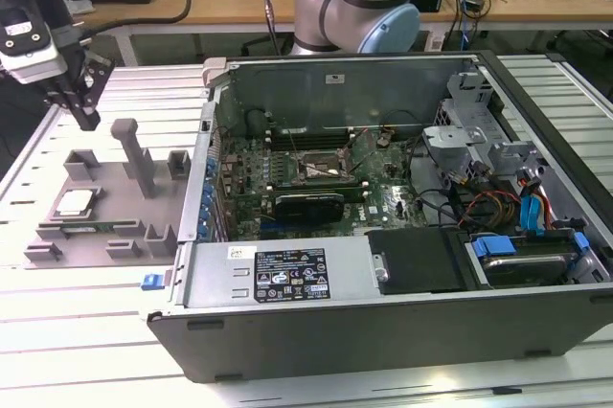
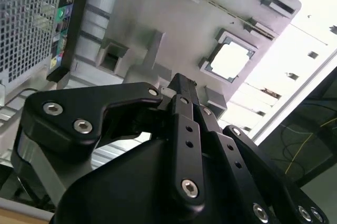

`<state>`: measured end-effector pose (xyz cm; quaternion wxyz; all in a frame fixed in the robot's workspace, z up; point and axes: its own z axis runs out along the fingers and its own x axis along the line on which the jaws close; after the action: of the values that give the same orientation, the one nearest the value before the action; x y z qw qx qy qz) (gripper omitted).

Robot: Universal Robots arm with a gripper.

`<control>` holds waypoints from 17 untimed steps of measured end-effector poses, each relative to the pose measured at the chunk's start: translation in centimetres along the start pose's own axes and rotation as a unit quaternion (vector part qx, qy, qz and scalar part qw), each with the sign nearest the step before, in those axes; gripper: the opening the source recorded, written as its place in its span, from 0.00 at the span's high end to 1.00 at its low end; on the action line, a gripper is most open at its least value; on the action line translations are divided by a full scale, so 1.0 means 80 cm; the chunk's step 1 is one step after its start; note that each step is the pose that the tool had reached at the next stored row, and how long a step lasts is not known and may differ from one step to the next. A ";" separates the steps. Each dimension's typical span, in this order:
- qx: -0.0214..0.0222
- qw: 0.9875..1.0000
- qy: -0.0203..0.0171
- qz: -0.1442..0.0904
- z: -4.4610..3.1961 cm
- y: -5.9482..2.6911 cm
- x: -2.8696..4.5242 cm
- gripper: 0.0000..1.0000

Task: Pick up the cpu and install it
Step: 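Reach for the cpu, then pick up the cpu and move it towards the insertion slot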

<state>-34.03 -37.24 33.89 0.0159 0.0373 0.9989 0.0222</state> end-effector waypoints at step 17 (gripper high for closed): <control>0.000 1.000 0.000 0.000 0.0357 0.013 0.0548 0.89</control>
<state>-38.23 -35.76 30.95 0.0158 0.0373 0.9989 0.0222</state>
